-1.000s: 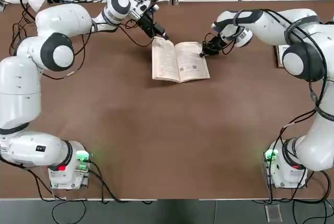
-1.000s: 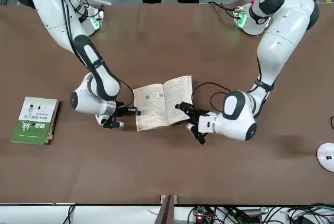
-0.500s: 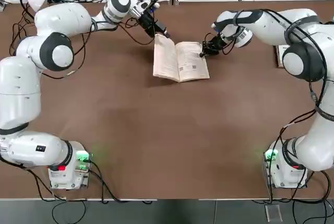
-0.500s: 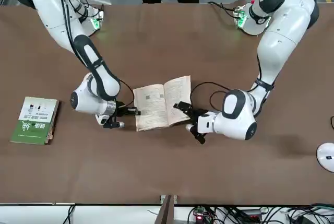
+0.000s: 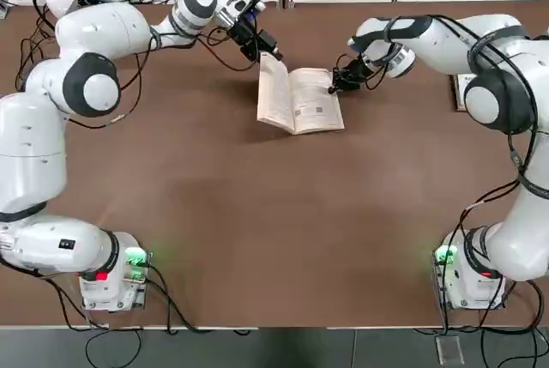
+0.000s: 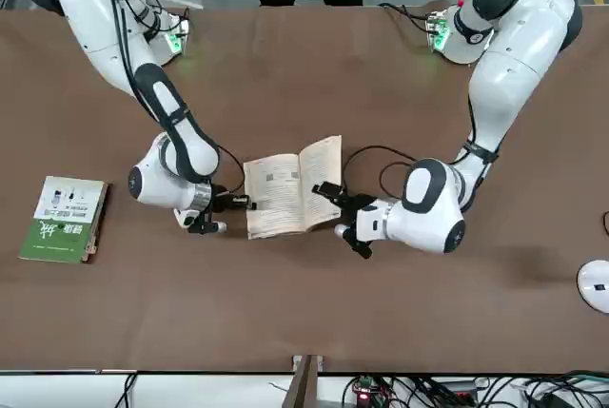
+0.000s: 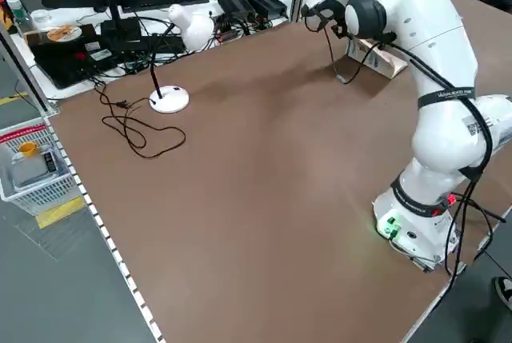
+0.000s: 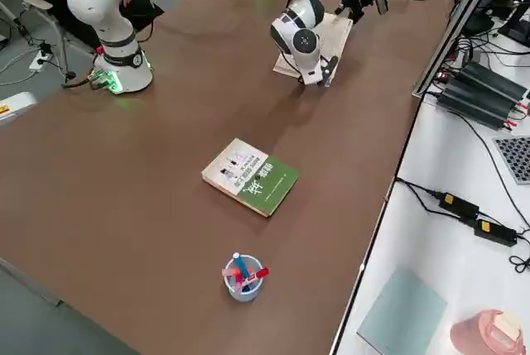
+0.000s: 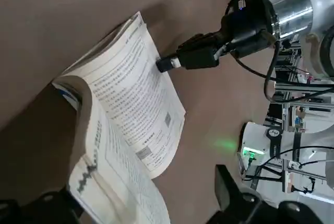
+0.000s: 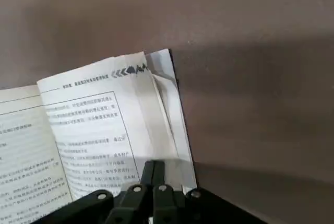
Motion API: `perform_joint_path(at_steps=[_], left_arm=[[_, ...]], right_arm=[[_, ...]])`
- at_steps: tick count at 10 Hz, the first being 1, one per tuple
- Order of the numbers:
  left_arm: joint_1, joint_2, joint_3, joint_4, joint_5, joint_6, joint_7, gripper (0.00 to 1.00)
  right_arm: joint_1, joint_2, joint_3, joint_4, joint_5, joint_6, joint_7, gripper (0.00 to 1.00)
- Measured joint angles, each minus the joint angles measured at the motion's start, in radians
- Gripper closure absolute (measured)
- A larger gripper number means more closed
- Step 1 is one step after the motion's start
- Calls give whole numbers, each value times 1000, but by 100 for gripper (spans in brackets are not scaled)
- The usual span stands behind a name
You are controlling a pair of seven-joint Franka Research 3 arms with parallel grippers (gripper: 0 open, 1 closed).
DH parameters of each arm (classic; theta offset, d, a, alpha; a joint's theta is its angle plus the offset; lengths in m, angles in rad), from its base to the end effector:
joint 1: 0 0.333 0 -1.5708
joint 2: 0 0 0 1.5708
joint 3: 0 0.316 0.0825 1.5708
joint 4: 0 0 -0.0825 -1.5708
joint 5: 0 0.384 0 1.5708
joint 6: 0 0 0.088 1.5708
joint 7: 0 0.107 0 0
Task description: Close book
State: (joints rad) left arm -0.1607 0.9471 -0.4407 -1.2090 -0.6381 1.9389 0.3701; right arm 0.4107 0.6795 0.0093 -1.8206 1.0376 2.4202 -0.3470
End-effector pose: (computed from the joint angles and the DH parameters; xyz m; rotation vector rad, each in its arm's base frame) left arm 0.6481 -0.3776 0.2512 2.1335 -0.5756 -0.2883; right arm 0.5825 0.2642 0.1564 -2.4994 0.0888 0.1238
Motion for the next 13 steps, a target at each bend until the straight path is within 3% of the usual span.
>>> perform_joint_path(at_steps=[13], left_arm=[[-11,-11,-40,0,0,0,-166,0]], right_arm=[[0,0,-1,0,0,1,0,99]])
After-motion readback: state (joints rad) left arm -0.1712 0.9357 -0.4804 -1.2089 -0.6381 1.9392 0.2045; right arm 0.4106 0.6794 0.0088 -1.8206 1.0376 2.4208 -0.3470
